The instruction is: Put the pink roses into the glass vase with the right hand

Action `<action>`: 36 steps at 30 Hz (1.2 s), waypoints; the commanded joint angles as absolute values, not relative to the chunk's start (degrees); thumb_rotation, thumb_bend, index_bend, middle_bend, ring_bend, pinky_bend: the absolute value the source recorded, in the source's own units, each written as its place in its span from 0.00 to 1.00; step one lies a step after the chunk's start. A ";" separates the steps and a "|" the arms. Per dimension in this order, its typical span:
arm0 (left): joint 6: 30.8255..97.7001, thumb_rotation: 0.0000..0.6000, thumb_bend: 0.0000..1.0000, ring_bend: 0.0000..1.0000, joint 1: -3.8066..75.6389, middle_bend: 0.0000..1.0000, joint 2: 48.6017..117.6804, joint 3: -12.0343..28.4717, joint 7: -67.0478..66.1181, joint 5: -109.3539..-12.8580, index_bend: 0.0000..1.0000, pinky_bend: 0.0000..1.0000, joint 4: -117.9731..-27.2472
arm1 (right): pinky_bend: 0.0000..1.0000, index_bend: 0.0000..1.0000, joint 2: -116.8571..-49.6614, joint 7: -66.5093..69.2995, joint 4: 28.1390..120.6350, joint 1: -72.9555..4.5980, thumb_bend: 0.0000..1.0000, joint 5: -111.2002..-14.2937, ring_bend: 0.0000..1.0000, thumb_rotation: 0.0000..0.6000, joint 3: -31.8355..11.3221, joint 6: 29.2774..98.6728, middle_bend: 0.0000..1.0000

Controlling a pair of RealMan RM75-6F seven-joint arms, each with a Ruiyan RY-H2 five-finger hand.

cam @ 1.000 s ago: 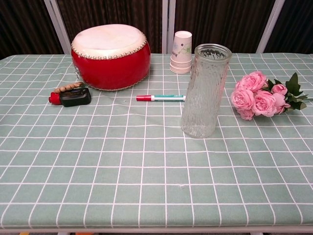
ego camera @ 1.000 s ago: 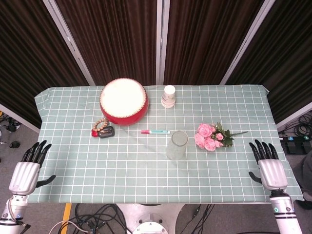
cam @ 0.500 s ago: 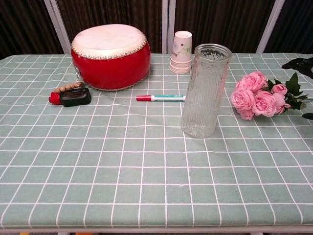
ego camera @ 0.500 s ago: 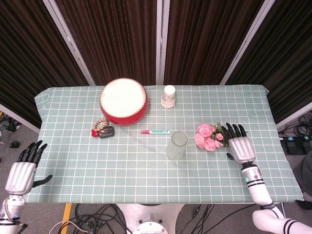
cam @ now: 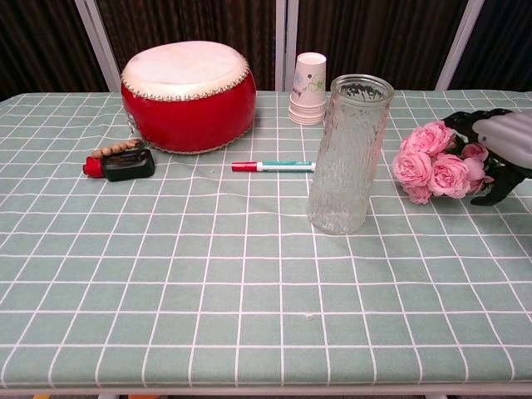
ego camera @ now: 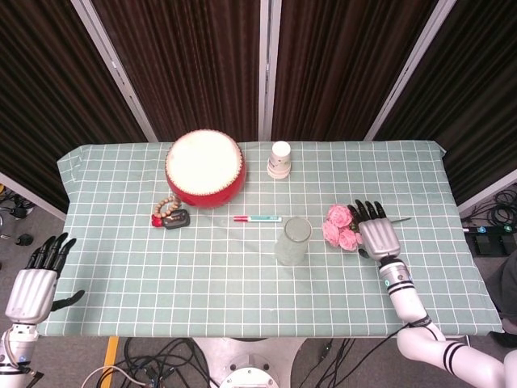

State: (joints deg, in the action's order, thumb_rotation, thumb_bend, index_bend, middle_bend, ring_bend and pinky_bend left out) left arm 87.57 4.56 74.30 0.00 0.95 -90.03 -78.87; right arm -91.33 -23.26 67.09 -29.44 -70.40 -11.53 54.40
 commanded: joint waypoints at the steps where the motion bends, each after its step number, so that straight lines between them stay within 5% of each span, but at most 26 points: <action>1: 87.38 1.00 0.00 0.00 4.51 0.00 74.40 -0.10 1.03 -89.94 0.07 0.16 -78.66 | 0.00 0.00 -92.79 -22.82 65.18 -30.62 0.03 -69.56 0.00 1.00 -11.74 53.60 0.00; 17: 87.50 1.00 0.00 0.00 3.83 0.00 74.41 -0.64 2.34 -89.82 0.07 0.16 -77.33 | 0.00 0.00 -97.98 -21.58 58.09 -35.43 0.07 -66.29 0.00 1.00 -12.48 49.90 0.09; 28: 87.38 1.00 0.00 0.00 3.74 0.00 74.39 -0.41 2.97 -89.47 0.07 0.16 -76.81 | 0.00 0.03 -101.30 -19.29 53.29 -36.03 0.16 -67.96 0.00 1.00 -11.87 52.94 0.35; 31: 87.33 1.00 0.00 0.00 3.68 0.00 74.41 -0.40 3.03 -89.36 0.07 0.16 -76.79 | 0.00 0.11 -101.79 -18.76 52.54 -35.80 0.19 -68.46 0.03 1.00 -11.78 54.27 0.41; 36: 87.22 1.00 0.00 0.00 3.76 0.00 74.09 -0.51 3.33 -89.62 0.07 0.16 -77.04 | 0.00 0.39 -102.30 -15.92 51.41 -35.43 0.22 -70.49 0.11 1.00 -11.49 56.96 0.50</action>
State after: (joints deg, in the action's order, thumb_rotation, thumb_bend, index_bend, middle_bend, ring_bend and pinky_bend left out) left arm 87.22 3.75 74.11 -0.50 3.31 -89.60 -77.03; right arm -102.14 -16.71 51.79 -35.58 -69.81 -11.65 56.33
